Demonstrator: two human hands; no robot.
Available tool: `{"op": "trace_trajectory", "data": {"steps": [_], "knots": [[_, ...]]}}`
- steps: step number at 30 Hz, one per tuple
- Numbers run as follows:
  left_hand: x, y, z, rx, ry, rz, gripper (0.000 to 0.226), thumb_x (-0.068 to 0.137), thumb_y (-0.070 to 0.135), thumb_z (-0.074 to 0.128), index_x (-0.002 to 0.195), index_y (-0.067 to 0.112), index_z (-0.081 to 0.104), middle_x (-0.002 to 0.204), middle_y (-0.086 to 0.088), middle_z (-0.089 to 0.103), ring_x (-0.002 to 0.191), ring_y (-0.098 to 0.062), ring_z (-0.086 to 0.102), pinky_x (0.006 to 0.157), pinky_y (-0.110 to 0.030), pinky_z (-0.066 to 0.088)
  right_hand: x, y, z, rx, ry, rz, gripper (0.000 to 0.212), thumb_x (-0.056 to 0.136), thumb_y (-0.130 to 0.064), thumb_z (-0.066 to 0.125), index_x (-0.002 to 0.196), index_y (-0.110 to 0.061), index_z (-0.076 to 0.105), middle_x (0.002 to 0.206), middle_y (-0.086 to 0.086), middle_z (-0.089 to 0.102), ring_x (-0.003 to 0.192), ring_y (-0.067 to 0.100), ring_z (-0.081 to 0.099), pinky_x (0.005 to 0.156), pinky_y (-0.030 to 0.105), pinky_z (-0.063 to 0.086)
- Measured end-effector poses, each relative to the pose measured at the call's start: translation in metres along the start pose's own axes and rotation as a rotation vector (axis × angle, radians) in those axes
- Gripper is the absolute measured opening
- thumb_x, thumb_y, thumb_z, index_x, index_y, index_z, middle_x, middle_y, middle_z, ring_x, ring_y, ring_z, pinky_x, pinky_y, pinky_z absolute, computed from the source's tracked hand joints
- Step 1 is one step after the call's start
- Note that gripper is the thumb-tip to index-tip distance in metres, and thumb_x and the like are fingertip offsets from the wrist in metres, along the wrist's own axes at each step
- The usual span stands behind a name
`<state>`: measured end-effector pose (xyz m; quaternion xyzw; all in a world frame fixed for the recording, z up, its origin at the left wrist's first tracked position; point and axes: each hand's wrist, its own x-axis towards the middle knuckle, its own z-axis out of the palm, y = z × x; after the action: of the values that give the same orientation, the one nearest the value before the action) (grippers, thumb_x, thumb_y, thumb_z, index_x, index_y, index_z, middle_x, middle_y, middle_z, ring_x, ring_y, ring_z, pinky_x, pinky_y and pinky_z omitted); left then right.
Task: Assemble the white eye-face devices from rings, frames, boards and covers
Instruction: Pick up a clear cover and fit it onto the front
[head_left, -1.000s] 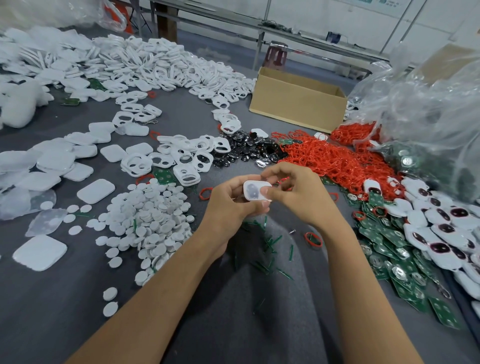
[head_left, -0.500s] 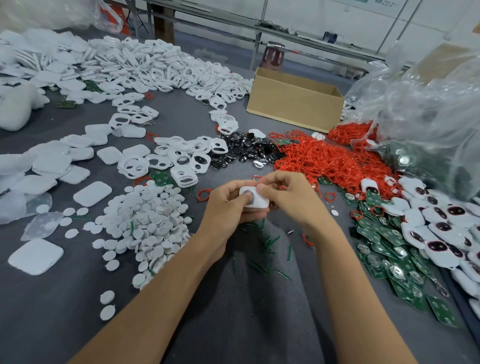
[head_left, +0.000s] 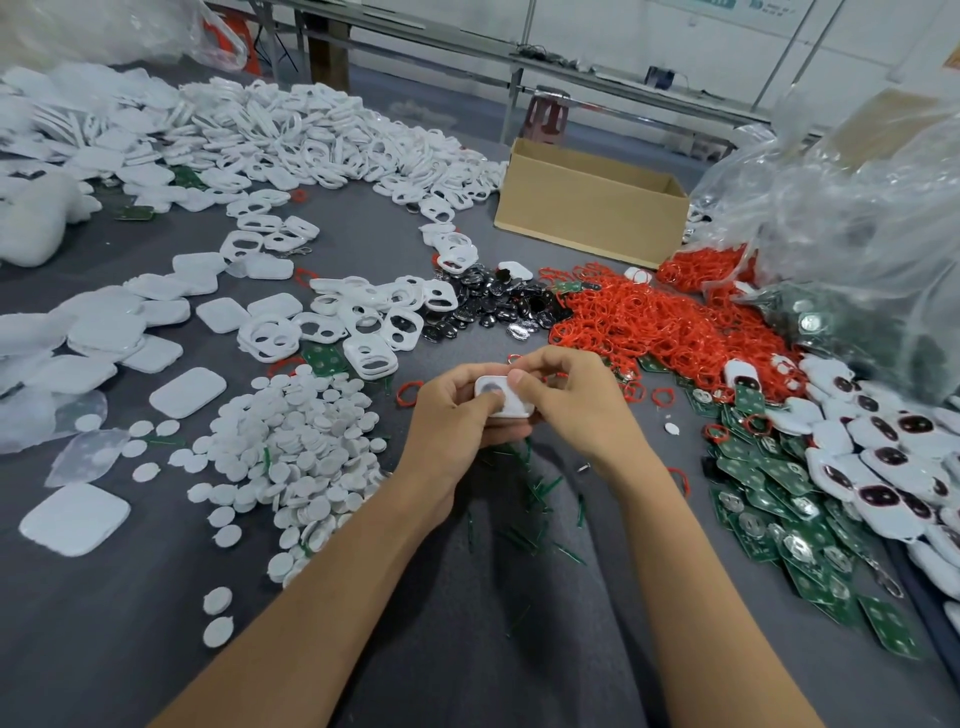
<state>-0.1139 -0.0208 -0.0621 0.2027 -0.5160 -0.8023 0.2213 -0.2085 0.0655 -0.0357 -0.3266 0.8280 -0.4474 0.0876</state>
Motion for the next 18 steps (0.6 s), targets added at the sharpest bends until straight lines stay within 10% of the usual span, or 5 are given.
{"op": "trace_trajectory", "data": {"steps": [18], "knots": [[-0.0011, 0.0009, 0.0009, -0.043, -0.051, 0.037, 0.031, 0.082, -0.014, 0.065, 0.108, 0.003, 0.064, 0.094, -0.01, 0.069, 0.076, -0.017, 0.069, 0.067, -0.027, 0.061, 0.0003, -0.003, -0.0002, 0.061, 0.034, 0.02, 0.005, 0.086, -0.011, 0.067, 0.089, -0.012, 0.071, 0.077, 0.001, 0.066, 0.07, 0.019, 0.058, 0.072, 0.036, 0.051]]}}
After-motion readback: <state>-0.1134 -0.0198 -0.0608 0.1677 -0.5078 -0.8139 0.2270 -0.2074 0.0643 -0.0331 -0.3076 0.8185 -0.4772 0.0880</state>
